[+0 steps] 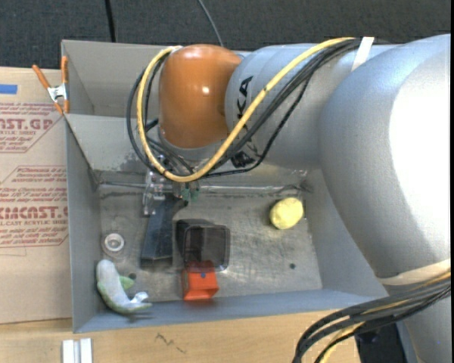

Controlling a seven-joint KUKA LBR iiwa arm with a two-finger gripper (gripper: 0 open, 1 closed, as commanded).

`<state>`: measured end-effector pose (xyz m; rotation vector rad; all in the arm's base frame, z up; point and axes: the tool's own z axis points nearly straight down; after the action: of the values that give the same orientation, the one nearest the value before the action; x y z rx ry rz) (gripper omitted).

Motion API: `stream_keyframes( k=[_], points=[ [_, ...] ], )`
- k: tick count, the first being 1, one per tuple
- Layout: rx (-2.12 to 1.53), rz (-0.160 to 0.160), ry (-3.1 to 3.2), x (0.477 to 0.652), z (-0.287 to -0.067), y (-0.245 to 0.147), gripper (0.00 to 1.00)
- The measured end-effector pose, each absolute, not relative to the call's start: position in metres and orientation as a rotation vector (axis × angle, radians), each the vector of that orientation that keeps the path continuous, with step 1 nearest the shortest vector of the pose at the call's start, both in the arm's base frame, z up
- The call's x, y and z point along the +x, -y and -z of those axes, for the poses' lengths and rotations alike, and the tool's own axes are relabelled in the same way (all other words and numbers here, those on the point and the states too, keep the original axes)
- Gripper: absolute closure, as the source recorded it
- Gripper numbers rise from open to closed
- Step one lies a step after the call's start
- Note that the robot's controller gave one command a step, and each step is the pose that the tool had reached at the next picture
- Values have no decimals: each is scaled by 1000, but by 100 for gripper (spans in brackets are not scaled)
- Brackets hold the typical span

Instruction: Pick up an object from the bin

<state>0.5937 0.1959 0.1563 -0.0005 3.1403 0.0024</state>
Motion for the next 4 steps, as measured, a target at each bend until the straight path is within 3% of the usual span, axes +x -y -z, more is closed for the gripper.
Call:
stream_keyframes(
  k=[1,2,4],
  points=[
    [0,-2,-3140,594,-156,-196,100],
    [8,-2,-3140,570,-145,-198,100],
    [-33,0,-3138,572,-149,-169,100]
  ],
)
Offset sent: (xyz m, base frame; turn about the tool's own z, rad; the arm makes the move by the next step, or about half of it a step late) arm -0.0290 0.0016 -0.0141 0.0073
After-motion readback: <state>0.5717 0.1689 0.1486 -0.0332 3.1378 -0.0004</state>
